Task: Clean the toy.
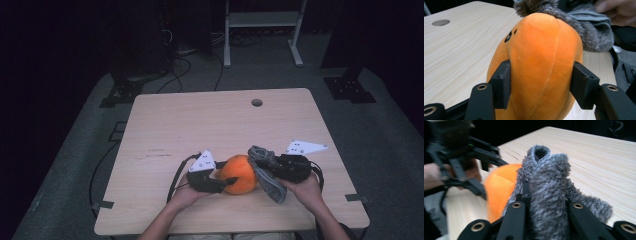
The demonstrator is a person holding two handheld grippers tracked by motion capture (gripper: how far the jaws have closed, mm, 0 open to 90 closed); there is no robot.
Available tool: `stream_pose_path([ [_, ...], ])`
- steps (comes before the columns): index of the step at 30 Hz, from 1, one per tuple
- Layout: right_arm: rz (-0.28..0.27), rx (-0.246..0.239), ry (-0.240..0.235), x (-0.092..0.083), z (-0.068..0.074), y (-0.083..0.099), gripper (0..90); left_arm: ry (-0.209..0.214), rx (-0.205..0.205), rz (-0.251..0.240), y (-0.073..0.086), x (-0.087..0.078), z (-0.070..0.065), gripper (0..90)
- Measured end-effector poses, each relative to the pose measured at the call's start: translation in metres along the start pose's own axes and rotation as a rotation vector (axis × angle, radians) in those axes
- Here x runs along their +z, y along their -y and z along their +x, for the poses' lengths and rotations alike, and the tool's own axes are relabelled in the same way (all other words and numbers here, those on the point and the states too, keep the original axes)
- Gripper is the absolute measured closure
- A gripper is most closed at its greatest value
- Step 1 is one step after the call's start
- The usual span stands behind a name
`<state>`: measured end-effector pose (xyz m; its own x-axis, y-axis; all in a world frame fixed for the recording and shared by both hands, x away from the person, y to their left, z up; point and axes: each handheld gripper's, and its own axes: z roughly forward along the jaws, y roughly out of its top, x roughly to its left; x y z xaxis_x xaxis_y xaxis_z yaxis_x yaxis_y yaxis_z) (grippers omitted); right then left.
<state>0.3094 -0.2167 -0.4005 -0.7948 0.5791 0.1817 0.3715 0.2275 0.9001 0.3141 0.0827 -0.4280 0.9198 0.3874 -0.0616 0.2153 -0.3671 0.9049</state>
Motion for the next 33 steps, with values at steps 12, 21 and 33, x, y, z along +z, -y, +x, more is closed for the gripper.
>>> stream_pose_path([
  [12, -0.006, 0.033, 0.027, 0.004, -0.005, 0.005, 75.3, -0.003, -0.041, -0.028, -0.003, -0.009, 0.005, 41.9],
  [21, -0.052, -0.009, -0.049, 0.012, 0.013, -0.003, 75.3, 0.008, -0.024, -0.01, -0.003, -0.004, 0.0, 39.0],
  [33, -0.035, -0.108, -0.068, 0.019, 0.04, -0.008, 75.3, -0.046, 0.024, 0.023, -0.003, 0.009, -0.009, 35.3],
])
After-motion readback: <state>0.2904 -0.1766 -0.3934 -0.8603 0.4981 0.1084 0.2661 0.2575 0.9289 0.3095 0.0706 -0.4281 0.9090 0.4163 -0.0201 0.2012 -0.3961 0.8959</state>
